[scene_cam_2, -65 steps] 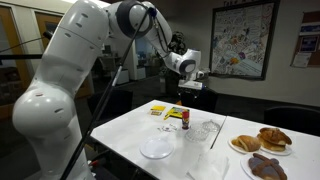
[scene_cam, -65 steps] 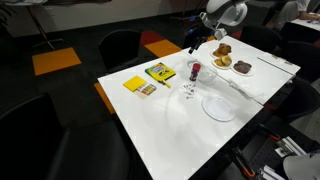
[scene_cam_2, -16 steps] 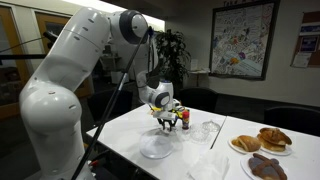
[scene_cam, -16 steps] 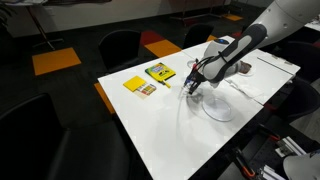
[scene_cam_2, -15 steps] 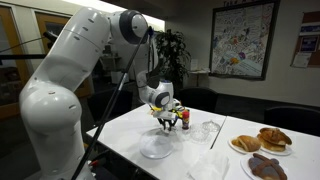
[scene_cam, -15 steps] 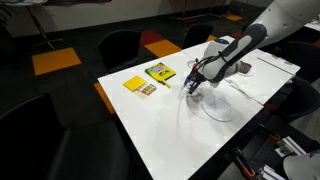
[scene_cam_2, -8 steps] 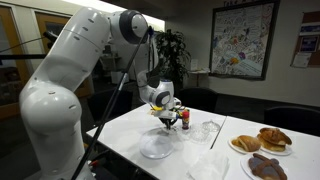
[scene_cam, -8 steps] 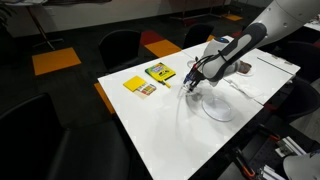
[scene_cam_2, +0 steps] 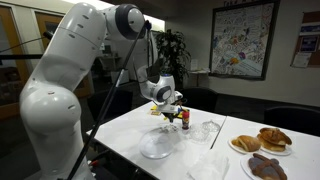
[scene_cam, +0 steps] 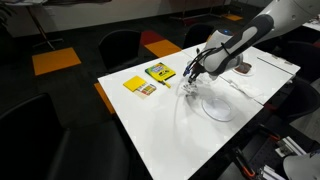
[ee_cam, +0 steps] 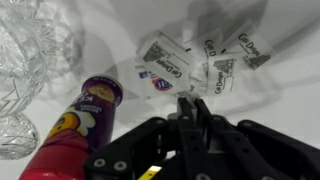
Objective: Remove the lid from the glass container and put one sachet in the container.
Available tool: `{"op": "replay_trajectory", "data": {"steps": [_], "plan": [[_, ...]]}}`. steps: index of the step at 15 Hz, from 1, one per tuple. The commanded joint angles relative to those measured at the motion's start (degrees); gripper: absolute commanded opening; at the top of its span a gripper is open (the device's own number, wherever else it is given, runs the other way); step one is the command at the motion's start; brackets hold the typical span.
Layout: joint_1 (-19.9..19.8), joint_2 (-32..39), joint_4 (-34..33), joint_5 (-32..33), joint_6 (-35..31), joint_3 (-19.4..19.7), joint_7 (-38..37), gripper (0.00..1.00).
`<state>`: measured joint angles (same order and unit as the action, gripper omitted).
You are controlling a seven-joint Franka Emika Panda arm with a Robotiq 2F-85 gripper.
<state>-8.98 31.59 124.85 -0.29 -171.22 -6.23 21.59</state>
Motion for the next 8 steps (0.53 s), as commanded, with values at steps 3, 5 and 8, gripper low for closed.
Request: {"op": "replay_trajectory", "data": {"steps": [3, 5, 8], "plan": [[-7.3, -8.7, 6.3, -1.9, 0.1, -6.7, 0.8, 0.03], [-9.5, -11.5, 8.3, -3.6, 0.1, -8.5, 1.1, 0.03], [-11.0, -15.6, 11.7, -6.0, -0.4, -8.7, 1.0, 0.03]]}}
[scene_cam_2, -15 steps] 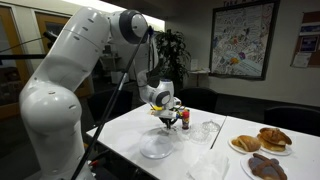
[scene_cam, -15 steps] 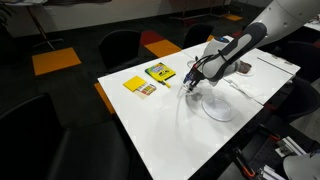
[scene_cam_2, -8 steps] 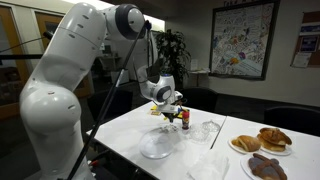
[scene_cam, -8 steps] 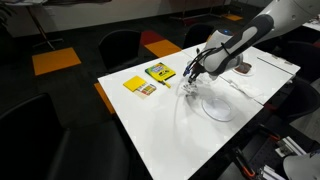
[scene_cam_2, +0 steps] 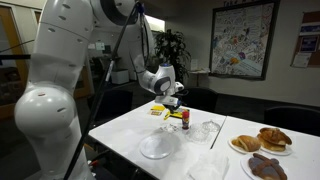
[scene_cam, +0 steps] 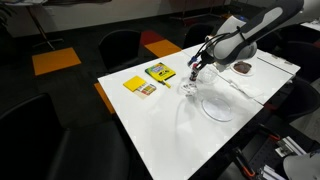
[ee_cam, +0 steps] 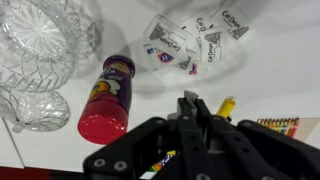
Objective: Remove the lid from the glass container and put one sachet in the container.
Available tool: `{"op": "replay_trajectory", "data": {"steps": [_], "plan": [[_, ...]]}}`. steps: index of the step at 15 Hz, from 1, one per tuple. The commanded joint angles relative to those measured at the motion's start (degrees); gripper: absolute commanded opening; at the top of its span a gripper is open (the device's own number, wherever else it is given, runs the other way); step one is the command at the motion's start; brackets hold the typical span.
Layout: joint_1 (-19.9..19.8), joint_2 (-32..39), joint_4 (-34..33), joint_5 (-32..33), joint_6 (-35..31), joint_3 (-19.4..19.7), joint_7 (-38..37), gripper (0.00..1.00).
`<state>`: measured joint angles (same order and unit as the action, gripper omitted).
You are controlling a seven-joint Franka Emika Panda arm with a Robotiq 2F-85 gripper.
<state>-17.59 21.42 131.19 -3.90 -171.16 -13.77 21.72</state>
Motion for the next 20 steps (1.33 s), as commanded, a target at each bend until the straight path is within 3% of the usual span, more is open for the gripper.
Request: {"op": "replay_trajectory", "data": {"steps": [1, 6, 10, 12, 20], "plan": [[-1.9, -7.0, 6.5, -2.6, -0.4, 0.1, 0.1, 0.03], [-2.8, -11.7, 10.8, -2.5, -1.3, 5.4, -1.7, 0.03], [-2.0, -11.5, 11.6, 1.9, -3.4, 13.4, -5.6, 0.03], [0.4, -9.2, 10.7, 4.2, -6.4, 18.7, -7.0, 0.03], [-1.5, 0.7, 3.5, 3.6, -13.6, 17.7, -5.5, 0.03]]}}
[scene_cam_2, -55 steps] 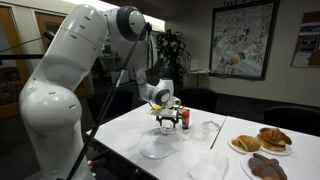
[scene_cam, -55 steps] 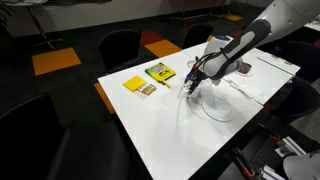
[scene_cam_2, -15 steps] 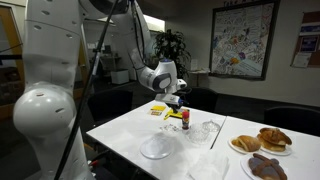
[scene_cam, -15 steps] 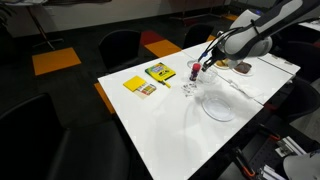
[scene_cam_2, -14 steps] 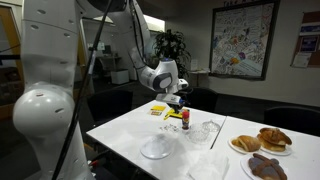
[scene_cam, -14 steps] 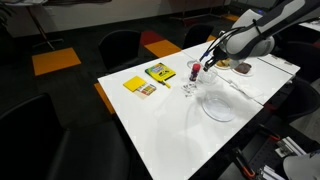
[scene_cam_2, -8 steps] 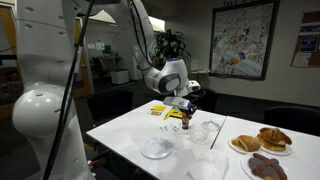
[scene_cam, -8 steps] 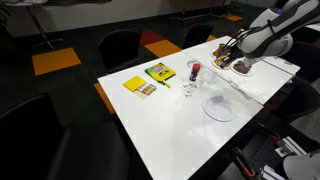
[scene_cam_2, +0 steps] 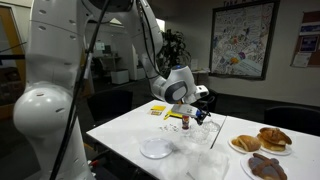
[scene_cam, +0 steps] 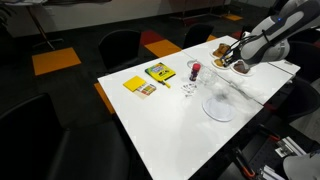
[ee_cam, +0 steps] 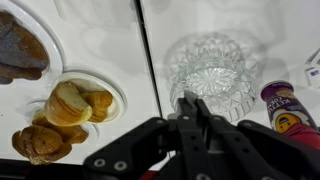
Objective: Remove the lid from the glass container and put one sachet in the container.
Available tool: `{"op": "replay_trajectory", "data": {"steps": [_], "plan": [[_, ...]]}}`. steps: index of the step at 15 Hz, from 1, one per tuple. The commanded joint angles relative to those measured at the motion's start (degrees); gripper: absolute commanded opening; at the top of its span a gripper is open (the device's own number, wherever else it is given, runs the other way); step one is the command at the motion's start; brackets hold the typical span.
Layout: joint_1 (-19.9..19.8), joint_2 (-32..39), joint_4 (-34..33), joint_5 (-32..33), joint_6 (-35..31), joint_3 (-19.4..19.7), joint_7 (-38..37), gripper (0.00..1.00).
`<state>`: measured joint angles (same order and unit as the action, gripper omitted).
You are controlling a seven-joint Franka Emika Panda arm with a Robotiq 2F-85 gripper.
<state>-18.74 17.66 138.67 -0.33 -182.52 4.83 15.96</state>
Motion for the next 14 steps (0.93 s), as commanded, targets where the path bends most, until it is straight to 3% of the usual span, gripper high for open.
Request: {"op": "replay_trajectory", "data": {"steps": [1, 4, 6, 7, 9, 14], "plan": [[-0.7, 5.8, -5.3, 0.1, -2.5, -1.5, 0.5, 0.03], [-1.3, 9.5, -9.5, 0.2, -1.6, -2.8, 0.7, 0.03], [-4.4, 11.7, -12.2, 0.5, 0.9, -6.6, 1.8, 0.05], [-5.7, 12.6, -13.2, 0.7, 2.4, -8.4, 2.5, 0.35], [-8.1, 13.7, -14.9, 2.2, 4.9, -11.4, 2.2, 0.37], [-11.1, 14.5, -17.5, 1.3, 9.9, -15.3, 4.6, 0.71]]}}
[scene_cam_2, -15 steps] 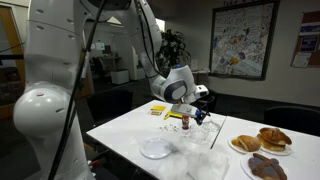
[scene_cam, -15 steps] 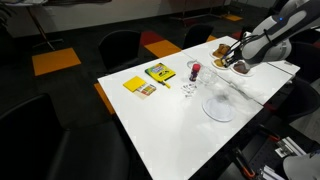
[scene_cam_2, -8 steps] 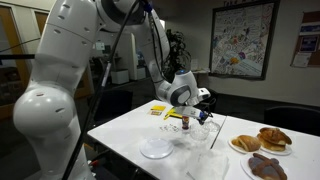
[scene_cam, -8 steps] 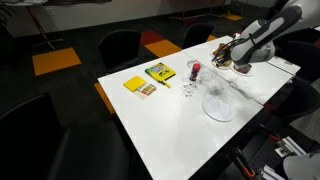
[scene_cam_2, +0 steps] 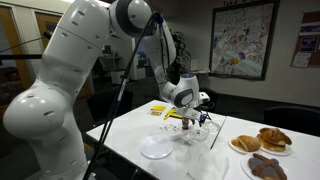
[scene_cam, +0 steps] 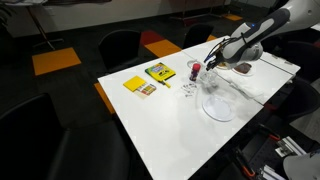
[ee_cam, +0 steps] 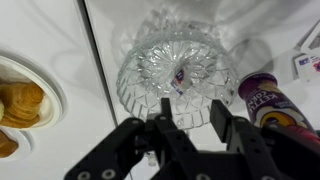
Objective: Remove the lid from the glass container and put one sachet in the container.
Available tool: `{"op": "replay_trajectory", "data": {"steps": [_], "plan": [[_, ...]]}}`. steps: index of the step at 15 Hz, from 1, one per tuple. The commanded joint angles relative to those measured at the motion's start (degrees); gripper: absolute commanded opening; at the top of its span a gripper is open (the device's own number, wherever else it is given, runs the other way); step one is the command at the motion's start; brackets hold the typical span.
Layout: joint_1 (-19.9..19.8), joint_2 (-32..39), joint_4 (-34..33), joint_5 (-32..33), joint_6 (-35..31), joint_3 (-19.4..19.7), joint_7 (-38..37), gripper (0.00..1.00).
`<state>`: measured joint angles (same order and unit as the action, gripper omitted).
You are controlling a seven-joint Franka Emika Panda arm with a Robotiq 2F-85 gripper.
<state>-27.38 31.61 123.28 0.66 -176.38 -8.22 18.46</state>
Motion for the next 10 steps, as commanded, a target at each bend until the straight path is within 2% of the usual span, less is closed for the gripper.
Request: {"op": "replay_trajectory", "data": {"steps": [1, 4, 10], "plan": [[-2.9, 0.3, -2.3, -0.1, 4.9, -2.8, 2.7, 0.77], [-3.6, -1.1, -2.6, -1.5, 8.5, -4.2, 4.3, 0.98], [-2.7, -7.7, -1.8, -5.9, 16.7, -6.3, 8.8, 1.0]]}}
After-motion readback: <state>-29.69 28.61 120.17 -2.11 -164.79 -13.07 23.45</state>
